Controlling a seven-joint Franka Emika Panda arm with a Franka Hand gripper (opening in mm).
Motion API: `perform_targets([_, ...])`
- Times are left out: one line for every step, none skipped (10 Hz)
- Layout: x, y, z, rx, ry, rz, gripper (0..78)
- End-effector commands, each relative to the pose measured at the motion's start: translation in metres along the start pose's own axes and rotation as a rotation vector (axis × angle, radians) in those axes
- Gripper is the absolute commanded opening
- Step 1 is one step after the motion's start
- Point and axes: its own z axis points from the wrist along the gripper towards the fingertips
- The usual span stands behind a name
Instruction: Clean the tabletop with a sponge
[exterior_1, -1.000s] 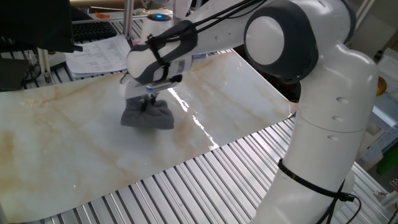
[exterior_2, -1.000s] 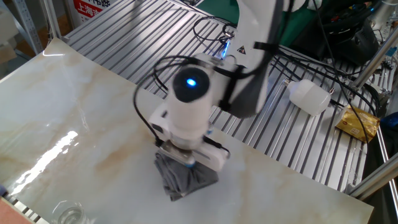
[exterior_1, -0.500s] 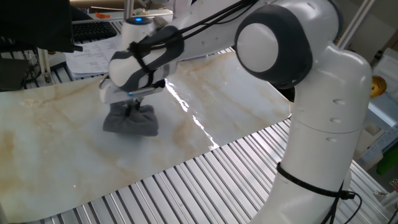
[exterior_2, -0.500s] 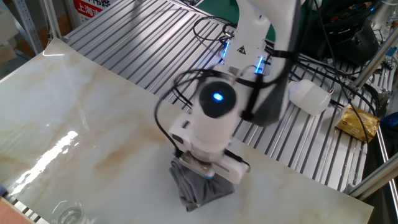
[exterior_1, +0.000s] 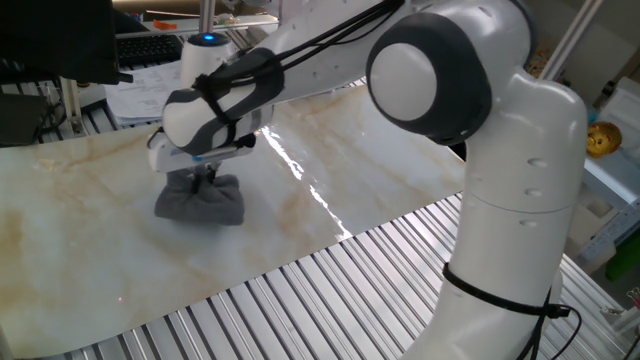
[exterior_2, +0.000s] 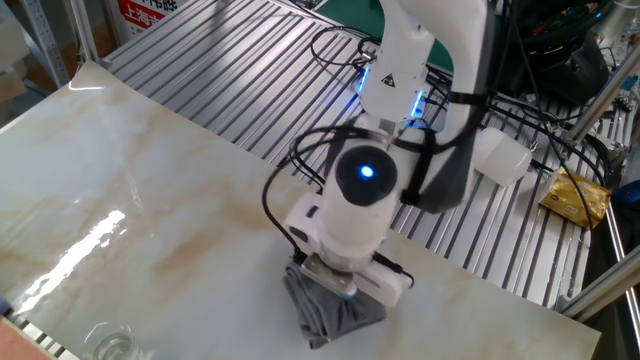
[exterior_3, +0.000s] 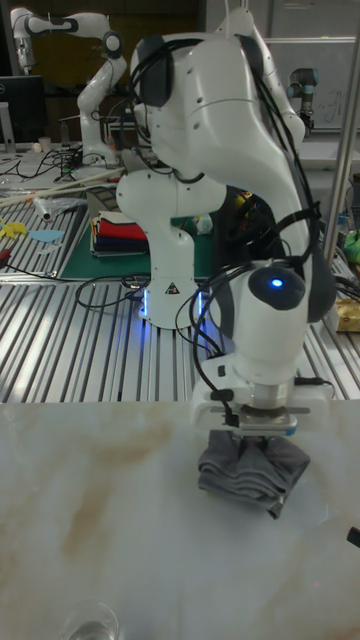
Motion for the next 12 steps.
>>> perform_targets([-0.006,0.039,0.015,-0.001,0.003,0.032,1.2])
perform_targets([-0.005,0.039,0.021,-0.001,0.002,0.033,1.2])
perform_targets([-0.004,0.039,0.025,-0.001,0.001,0.033,1.2])
perform_targets([-0.002,0.038,0.032,-0.001,-0.001,0.030,1.2])
perform_targets([-0.001,0.038,0.033,-0.001,0.001,0.028,1.2])
perform_targets([0.003,0.035,0.039,-0.001,0.006,0.023,1.2])
perform_targets([0.007,0.031,0.046,-0.001,0.005,0.020,1.2])
perform_targets([0.010,0.027,0.051,0.000,0.006,0.015,1.2])
perform_targets([0.014,0.021,0.058,0.001,0.005,0.008,1.2])
perform_targets([0.016,0.014,0.064,-0.002,0.003,0.002,1.2])
perform_targets([0.016,0.010,0.067,-0.002,0.000,-0.004,1.2])
perform_targets([0.016,0.002,0.072,-0.007,-0.004,-0.012,1.2])
